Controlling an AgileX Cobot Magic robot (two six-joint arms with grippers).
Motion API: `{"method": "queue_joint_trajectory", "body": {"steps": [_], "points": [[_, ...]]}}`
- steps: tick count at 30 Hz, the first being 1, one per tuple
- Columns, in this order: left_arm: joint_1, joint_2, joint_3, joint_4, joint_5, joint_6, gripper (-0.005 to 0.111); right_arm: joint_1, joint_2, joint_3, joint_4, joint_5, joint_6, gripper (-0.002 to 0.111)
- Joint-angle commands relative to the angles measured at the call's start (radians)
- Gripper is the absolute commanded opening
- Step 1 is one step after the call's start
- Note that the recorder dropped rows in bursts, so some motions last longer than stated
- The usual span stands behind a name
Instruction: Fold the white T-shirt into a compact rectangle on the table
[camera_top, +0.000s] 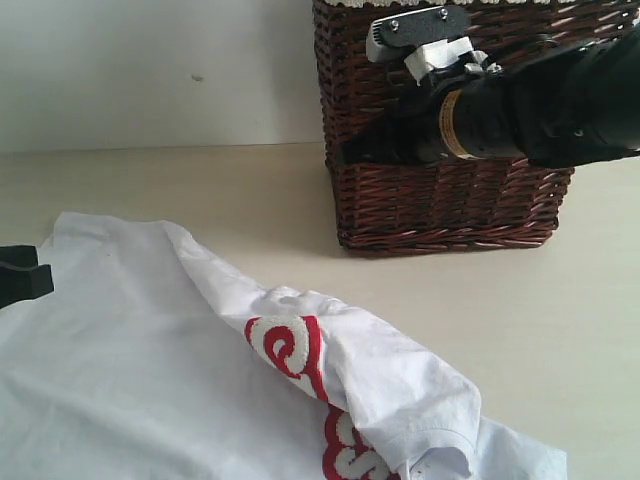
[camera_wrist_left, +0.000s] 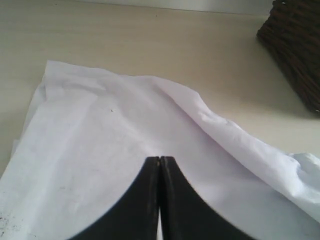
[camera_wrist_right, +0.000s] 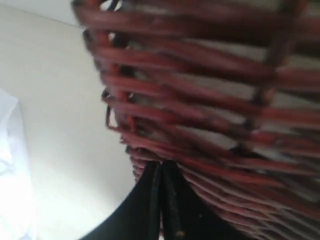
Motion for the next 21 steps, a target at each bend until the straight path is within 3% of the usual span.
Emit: {"method": "queue_joint_trajectory", "body": {"steps": [1,4,13,21], "points": [[-0.007,-0.009,0.005,0.007,0.001,-0.007,0.000,-0.013,0.099,-0.058,-0.008,-0.075,0.004,0.000],[-0.007,-0.009,0.005,0.006,0.006,-0.007,0.000,-0.035,0.104,-0.029,0.000,0.143,0.002,0.000],[-0.007,-0.009,0.005,0.006,-0.009,-0.007,0.000,-0.241,0.092,-0.008,0.000,0.093,-0.024,0.000],[-0.007,0.002,0.005,0.006,-0.013,-0.007,0.000,-0.265,0.034,-0.005,-0.071,-0.406,0.001,0.000]]}}
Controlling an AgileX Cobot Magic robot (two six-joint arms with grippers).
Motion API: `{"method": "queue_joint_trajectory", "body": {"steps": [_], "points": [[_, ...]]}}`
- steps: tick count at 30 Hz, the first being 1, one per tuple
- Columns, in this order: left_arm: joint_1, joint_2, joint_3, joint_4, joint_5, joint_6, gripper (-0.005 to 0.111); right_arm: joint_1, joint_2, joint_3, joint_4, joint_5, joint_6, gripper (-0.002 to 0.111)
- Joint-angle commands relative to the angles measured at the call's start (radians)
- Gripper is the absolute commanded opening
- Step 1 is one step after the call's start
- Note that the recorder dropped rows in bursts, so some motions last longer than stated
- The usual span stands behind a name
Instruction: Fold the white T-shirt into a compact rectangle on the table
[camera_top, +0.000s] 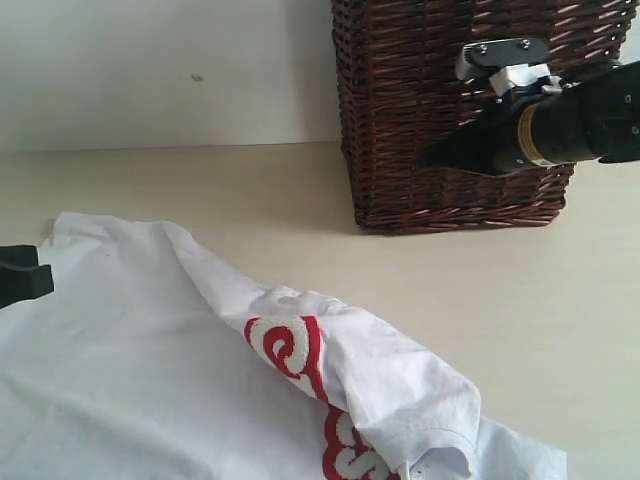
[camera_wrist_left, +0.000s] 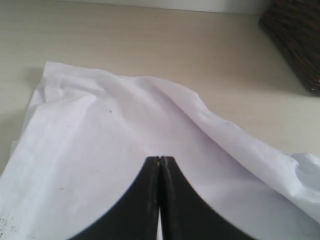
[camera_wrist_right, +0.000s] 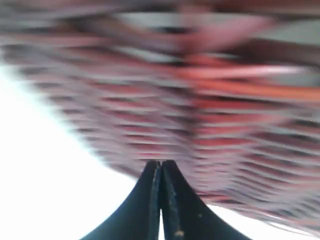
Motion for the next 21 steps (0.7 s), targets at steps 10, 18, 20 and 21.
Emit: {"method": "queue_joint_trajectory", "body": {"steps": [10,18,20,21], "points": [[-0.007,0.011,0.005,0.002,-0.047,-0.028,0.000,-0.001,-0.362,0.288,-0.045,-0.452,0.058,0.023],[-0.007,0.011,0.005,0.008,-0.051,-0.041,0.000,-0.001,-0.381,0.498,-0.045,-0.542,0.131,0.045],[-0.007,0.011,0.005,0.019,-0.051,-0.050,0.000,0.010,-0.361,0.515,-0.045,-0.566,0.118,0.045],[-0.007,0.011,0.005,0.024,-0.051,-0.055,0.000,0.024,-0.348,0.520,-0.045,-0.543,0.111,0.045]]}}
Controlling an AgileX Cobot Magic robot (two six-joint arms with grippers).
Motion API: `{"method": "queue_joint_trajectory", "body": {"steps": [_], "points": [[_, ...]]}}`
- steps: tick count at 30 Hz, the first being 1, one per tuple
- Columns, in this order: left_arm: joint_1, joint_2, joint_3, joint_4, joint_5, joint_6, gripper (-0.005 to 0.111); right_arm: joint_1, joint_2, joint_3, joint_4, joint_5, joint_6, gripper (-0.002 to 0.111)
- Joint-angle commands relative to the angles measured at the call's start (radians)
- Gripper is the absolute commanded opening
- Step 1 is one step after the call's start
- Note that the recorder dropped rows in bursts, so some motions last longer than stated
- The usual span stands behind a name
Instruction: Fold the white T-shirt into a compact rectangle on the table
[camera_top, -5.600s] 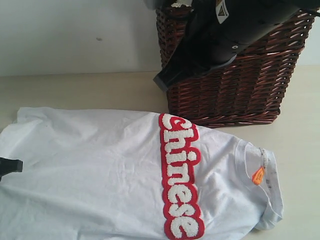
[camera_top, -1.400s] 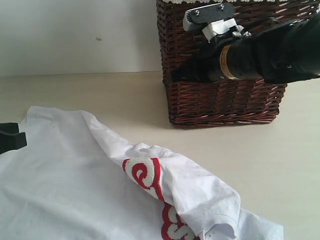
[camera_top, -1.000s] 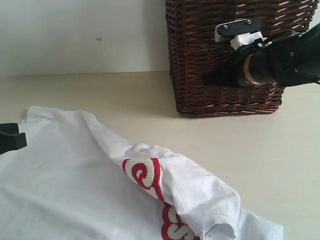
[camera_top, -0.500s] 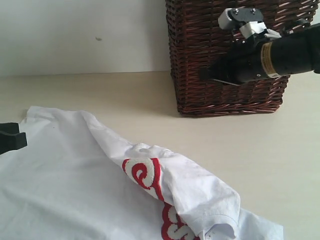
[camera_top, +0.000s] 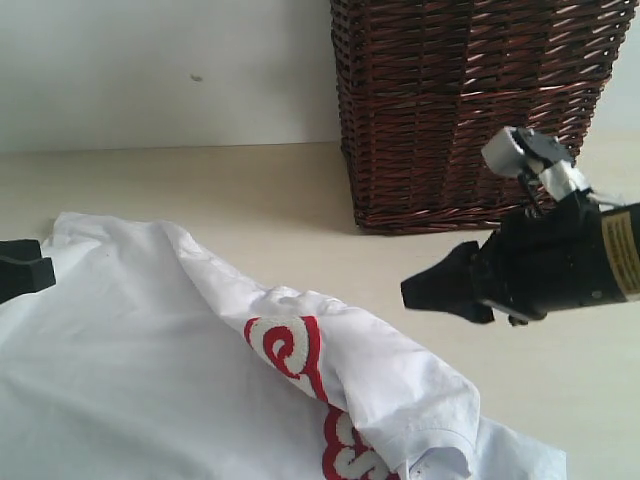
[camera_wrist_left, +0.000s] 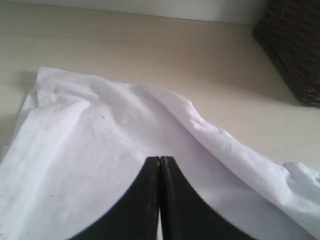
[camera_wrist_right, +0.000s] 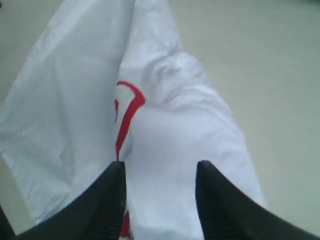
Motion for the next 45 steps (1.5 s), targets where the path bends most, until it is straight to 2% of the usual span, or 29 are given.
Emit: {"method": "queue_joint_trajectory", "body": {"steps": [1,4,10,14,16,18,20,21,28,32,34,36,38,42,45], "points": [[-0.007,0.006,0.003,0.019,-0.017,-0.024,0.000,0.042,0.049,0.035,0.003,0.034,-0.017,0.045],[-0.007,0.006,0.003,0.029,-0.014,-0.026,0.000,0.082,0.115,0.033,0.003,0.212,-0.017,0.045],[-0.007,0.006,0.003,0.049,-0.010,-0.032,0.000,0.084,0.260,-0.027,0.003,0.220,-0.017,0.059],[-0.007,0.006,0.003,0.049,-0.010,-0.032,0.000,0.084,0.311,-0.065,0.003,0.243,-0.014,0.057],[-0.007,0.006,0.003,0.049,-0.010,-0.032,0.000,0.085,0.321,-0.072,0.003,0.222,-0.014,0.047],[-0.007,0.006,0.003,0.049,-0.010,-0.032,0.000,0.085,0.326,-0.075,0.003,0.190,-0.054,0.028],[-0.007,0.006,0.003,0.049,-0.010,-0.032,0.000,0.085,0.326,-0.075,0.003,0.178,-0.112,0.003],[-0.007,0.006,0.003,0.049,-0.010,-0.032,0.000,0.085,0.321,-0.075,0.003,0.178,-0.114,0.001],[-0.007,0.006,0.003,0.049,-0.010,-0.032,0.000,0.085,0.235,-0.116,0.003,0.180,-0.132,0.000],[-0.007,0.006,0.003,0.049,-0.010,-0.032,0.000,0.085,0.087,-0.161,0.003,0.185,-0.244,0.000],[-0.007,0.006,0.003,0.049,-0.012,-0.032,0.000,0.085,0.017,-0.179,0.003,0.219,-0.340,0.000],[-0.007,0.006,0.003,0.049,-0.016,-0.032,0.000,0.085,-0.013,-0.213,0.003,0.399,-0.383,0.000],[-0.007,0.006,0.003,0.049,-0.016,-0.032,0.000,0.085,-0.006,-0.221,0.003,0.502,-0.402,0.000],[-0.007,0.006,0.003,0.049,-0.016,-0.032,0.000,0.085,0.058,-0.224,0.003,0.558,-0.439,0.001],[-0.007,0.006,0.003,0.049,-0.014,-0.032,0.000,0.085,0.121,-0.226,0.003,0.575,-0.462,0.011]]}}
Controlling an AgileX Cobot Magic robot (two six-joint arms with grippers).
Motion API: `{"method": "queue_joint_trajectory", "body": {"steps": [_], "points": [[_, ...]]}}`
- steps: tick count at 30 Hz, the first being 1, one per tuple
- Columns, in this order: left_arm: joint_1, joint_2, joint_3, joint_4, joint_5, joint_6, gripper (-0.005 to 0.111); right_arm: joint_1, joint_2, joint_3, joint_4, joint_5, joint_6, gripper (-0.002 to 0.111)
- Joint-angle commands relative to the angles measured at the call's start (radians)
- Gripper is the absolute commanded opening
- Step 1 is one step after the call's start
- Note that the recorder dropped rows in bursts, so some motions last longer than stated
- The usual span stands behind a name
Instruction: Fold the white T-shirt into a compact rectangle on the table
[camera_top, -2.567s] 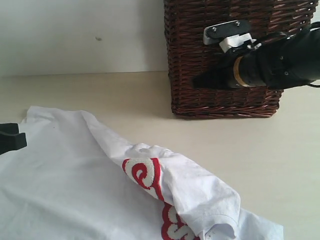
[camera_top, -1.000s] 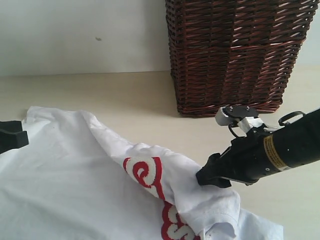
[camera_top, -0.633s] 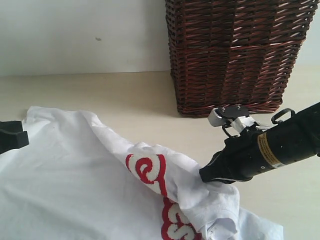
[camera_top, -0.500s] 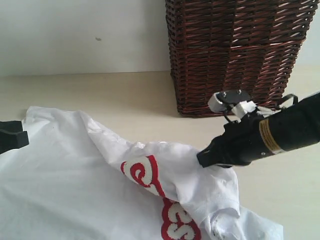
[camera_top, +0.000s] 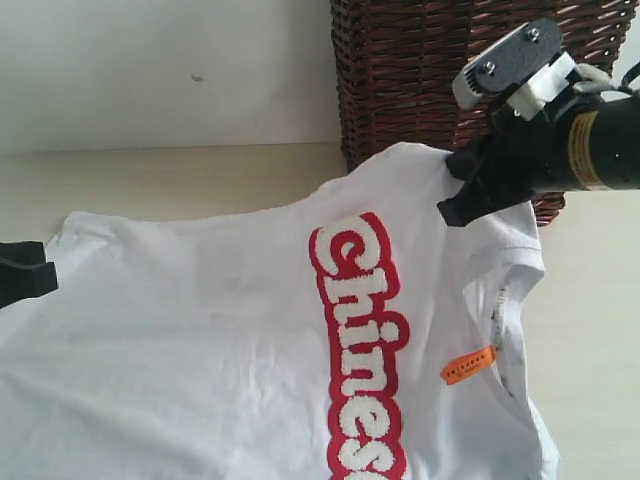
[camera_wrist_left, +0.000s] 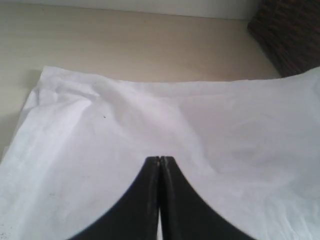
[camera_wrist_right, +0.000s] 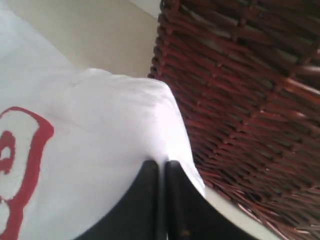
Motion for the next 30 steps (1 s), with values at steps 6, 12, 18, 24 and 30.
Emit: {"method": "queue_joint_trajectory", "body": {"steps": [6,12,18,24,30], "points": [[-0.007,0.006,0.003,0.008,-0.004,-0.008,0.000,0.001,0.166,-0.011,0.026,0.280,-0.038,0.042],[-0.007,0.006,0.003,0.018,-0.004,-0.024,0.000,0.001,0.155,-0.011,0.076,0.260,-0.036,0.047],[-0.007,0.006,0.003,0.030,-0.004,-0.033,0.000,0.001,0.141,-0.001,0.153,-0.066,0.051,0.045],[-0.032,0.006,0.003,0.064,-0.004,-0.054,0.000,0.011,0.146,0.051,0.004,-0.610,0.243,0.026],[-0.139,0.006,0.003,0.239,-0.029,-0.150,0.000,0.037,0.144,0.124,0.004,-0.327,0.291,0.004]]}}
